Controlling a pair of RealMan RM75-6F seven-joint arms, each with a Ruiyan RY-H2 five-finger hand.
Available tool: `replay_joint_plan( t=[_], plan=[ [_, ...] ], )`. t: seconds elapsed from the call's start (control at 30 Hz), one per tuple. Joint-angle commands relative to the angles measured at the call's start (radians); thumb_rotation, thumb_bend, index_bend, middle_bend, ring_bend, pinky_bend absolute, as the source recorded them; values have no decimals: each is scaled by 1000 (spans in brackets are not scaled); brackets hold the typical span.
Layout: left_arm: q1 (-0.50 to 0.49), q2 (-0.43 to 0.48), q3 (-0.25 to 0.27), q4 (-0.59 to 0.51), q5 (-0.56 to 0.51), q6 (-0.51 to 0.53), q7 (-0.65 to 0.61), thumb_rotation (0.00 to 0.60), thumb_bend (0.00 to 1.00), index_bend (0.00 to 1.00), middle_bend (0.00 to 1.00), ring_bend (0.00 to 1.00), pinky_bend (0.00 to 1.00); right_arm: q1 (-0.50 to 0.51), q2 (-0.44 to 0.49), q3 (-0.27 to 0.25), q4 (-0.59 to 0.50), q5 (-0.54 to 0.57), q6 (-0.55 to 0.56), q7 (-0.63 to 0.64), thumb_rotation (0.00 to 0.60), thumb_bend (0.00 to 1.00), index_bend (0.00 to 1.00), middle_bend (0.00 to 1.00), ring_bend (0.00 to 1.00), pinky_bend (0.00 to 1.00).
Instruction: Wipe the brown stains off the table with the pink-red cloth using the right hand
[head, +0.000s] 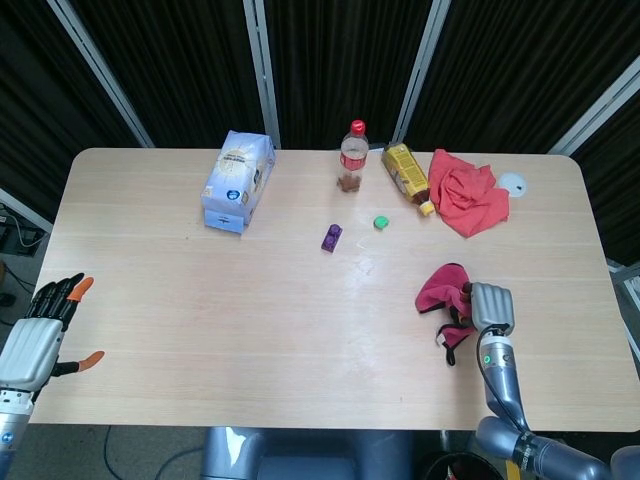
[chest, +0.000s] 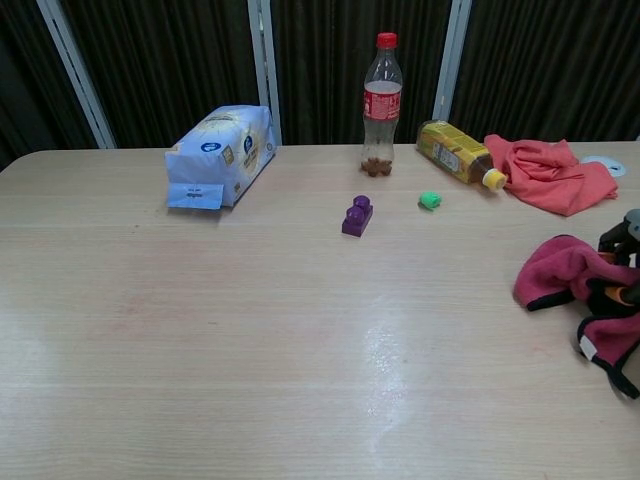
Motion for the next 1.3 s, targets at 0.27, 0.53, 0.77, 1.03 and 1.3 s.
replay_joint_plan(
  t=[0.27, 0.53, 0.77, 1.03, 1.3],
  plan=[
    [1, -1, -1, 0, -5, 0, 1, 600, 0, 0, 0, 0, 0, 22, -68, -15, -99, -45, 1, -20, 600, 394, 763, 658, 586, 709],
    [1, 1, -2, 1, -6, -1, -6, 600, 0, 0, 0, 0, 0, 48, -139, -46, -185, -96, 6, -64, 600, 394, 763, 658, 586, 708],
    [1, 2, -2, 1, -6, 0, -6, 600, 0, 0, 0, 0, 0, 74, -193, -42, -259, -116, 24, -114, 600, 394, 763, 658, 587, 709],
    [1, 2, -1, 2, -4, 1, -8, 600, 0, 0, 0, 0, 0, 69, -192, -21, -199, -58, 40, -157, 600, 394, 762, 658, 587, 709],
    [1, 2, -1, 0, -5, 1, -5, 600, 0, 0, 0, 0, 0, 55, -154, 16, -99, -5, 52, -160, 600, 394, 763, 658, 587, 709]
  ],
)
